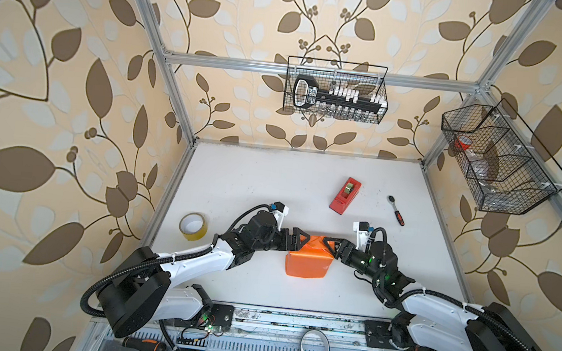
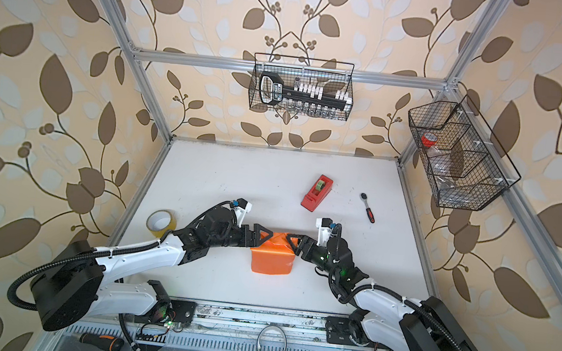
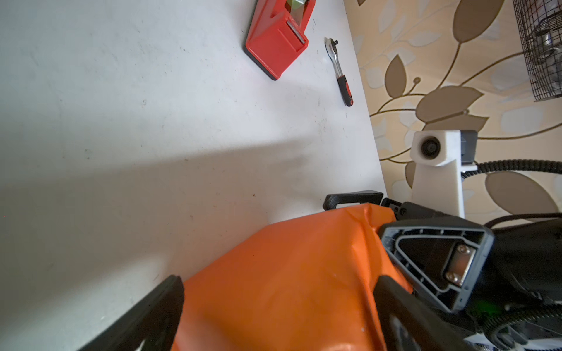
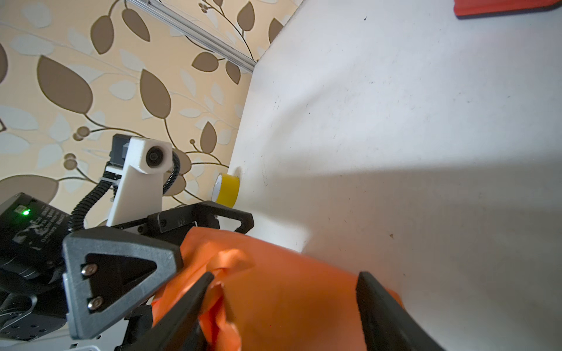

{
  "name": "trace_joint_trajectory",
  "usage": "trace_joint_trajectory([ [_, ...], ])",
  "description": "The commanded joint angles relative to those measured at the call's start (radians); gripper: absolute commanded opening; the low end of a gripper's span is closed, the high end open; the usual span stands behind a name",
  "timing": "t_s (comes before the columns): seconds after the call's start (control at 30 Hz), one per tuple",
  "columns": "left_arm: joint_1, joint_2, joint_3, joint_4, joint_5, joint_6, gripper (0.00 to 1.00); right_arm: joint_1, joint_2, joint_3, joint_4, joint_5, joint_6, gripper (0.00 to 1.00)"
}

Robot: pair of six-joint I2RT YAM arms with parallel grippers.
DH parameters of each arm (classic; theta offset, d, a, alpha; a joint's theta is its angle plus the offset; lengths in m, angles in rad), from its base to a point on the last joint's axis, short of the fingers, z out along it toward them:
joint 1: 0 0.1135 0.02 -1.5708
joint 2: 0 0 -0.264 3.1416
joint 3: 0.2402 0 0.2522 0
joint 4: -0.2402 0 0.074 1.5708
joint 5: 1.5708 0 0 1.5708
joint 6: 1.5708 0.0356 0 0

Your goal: Wrap the gift box in paper

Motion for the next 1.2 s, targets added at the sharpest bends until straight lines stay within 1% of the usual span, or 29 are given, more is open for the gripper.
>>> trace_joint_trajectory([
  [0.0,-0.016,0.021,0.024,0.030,0.067,-0.051,0.99,0.011,0.019,-0.044,-0.041,0.034,-0.020,0.73],
  [0.13,-0.032,0.016,-0.027,0.049,0.076,-0.077,0.99,0.012,0.013,-0.044,-0.038,0.041,-0.033,0.73],
  [0.3,-0.042,0.014,-0.084,0.042,0.059,-0.077,0.99,0.011,0.006,-0.022,-0.057,0.035,-0.046,0.73],
  [0.5,-0.049,0.024,-0.122,0.000,0.000,-0.032,0.97,-0.001,-0.062,0.059,-0.176,0.000,-0.083,0.77],
  [0.63,-0.061,0.044,-0.130,-0.006,-0.025,-0.013,0.97,-0.012,-0.122,0.116,-0.261,-0.028,-0.088,0.81],
  [0.7,-0.065,0.051,-0.134,-0.003,-0.034,-0.009,0.97,-0.012,-0.135,0.128,-0.275,-0.038,-0.080,0.82],
  [0.9,-0.067,0.047,-0.133,-0.013,-0.049,0.001,0.97,0.005,-0.114,0.116,-0.288,-0.044,-0.081,0.82],
  [1.17,-0.069,-0.011,-0.118,-0.039,-0.065,0.003,0.97,0.024,-0.111,0.013,-0.284,-0.026,-0.070,0.80],
])
